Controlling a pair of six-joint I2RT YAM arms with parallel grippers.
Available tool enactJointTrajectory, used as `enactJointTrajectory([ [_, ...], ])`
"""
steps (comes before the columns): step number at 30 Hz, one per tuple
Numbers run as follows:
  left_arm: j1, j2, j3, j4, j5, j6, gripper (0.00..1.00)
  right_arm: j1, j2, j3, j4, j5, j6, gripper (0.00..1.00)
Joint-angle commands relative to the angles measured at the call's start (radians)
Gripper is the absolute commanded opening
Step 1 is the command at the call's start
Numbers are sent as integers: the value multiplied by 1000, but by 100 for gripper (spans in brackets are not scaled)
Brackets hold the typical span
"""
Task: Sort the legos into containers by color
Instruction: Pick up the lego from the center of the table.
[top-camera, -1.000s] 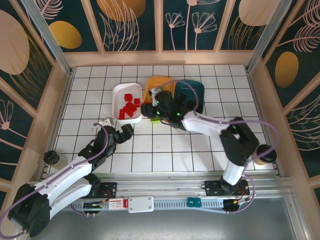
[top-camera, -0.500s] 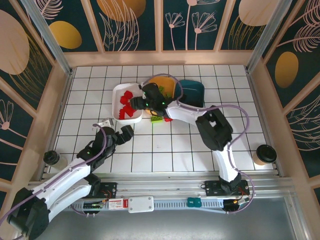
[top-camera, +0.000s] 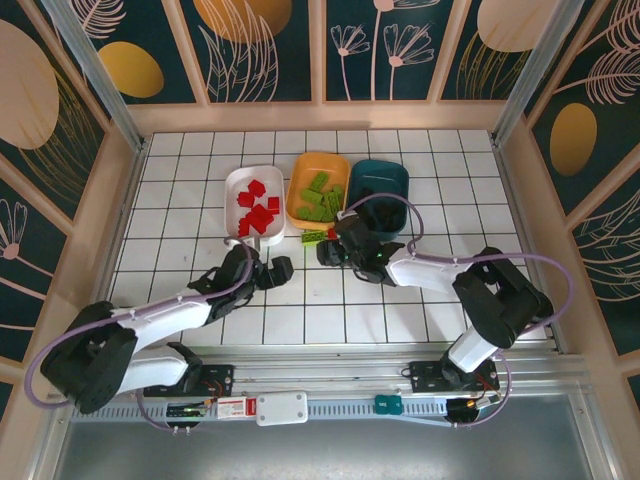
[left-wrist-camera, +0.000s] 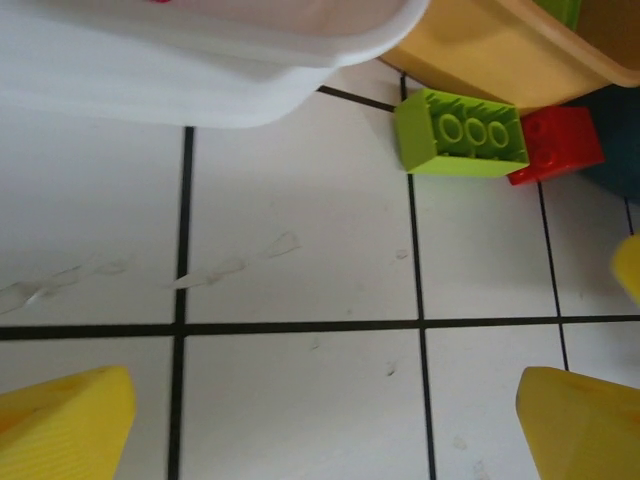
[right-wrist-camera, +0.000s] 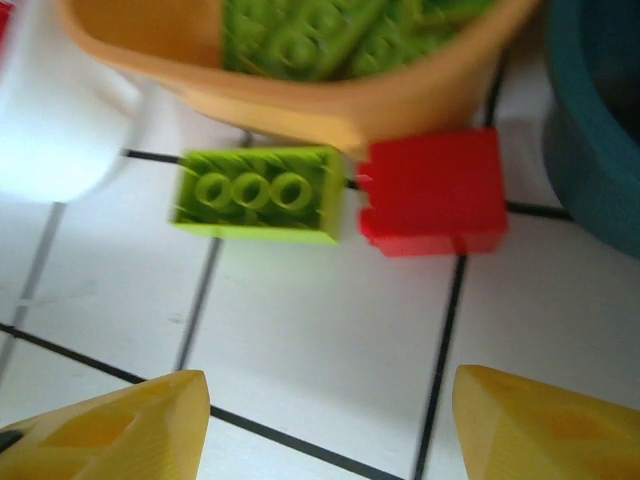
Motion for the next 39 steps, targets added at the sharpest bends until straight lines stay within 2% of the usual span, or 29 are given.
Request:
enactJointTrajectory([
  [1,-5,5,27,49,10,14,98,-35,50,24,12,53,16,66],
  [11,-4,-61,-6,-12,-38,16,98,-110,169,125,73,61,-19,63],
  [20,-5,-66,2,-42,-56,19,98,-127,262,193,81,43,-23,63],
  [25,-4,-75,1,-52,-59,26,99,-110,220,131,183,21,-37,66],
  [30,-6,-66,5,-59,-62,25,99,-118,269,197,128,44,-30,66],
  [33,-5,-71,5,-68,-67,25,99,-119,288,198,130,30,-27,62],
  [39,-4,-112,21,-127,-133,33,99,-110,251,118,183,-17,-23,43],
])
